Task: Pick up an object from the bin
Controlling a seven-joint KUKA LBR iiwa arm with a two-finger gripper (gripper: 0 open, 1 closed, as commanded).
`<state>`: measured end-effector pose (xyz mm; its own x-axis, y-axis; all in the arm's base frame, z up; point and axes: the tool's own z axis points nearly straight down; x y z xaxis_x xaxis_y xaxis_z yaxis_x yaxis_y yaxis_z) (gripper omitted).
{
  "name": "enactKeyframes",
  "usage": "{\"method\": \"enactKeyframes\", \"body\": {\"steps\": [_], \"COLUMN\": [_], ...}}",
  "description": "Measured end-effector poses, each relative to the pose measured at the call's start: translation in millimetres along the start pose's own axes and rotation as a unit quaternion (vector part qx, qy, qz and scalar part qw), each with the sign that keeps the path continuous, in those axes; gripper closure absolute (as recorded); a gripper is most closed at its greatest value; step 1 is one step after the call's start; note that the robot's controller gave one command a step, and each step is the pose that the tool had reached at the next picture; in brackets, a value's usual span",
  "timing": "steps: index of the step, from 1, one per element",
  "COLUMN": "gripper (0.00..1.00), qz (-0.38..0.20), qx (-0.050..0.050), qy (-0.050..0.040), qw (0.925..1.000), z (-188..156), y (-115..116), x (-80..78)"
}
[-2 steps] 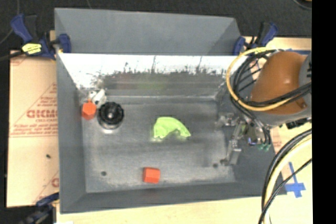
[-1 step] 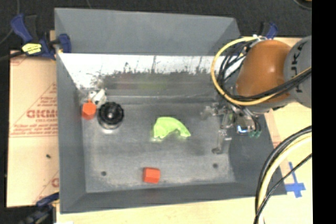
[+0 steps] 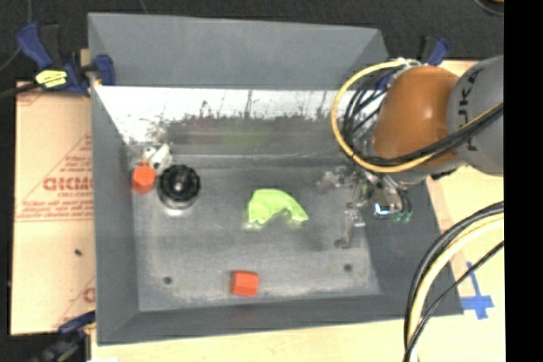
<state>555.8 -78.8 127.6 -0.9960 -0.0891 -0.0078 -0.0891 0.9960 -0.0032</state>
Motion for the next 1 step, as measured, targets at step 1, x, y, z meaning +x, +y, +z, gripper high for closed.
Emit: {"method": "enactKeyframes", "body": {"steps": [1], "gripper": [0.0], "qz": [-0.033], "qx": [0.001], "qy": [-0.0039], "qw": [0.9994], "z": [56.6], "y": [31.2], "x": [-52.5]}}
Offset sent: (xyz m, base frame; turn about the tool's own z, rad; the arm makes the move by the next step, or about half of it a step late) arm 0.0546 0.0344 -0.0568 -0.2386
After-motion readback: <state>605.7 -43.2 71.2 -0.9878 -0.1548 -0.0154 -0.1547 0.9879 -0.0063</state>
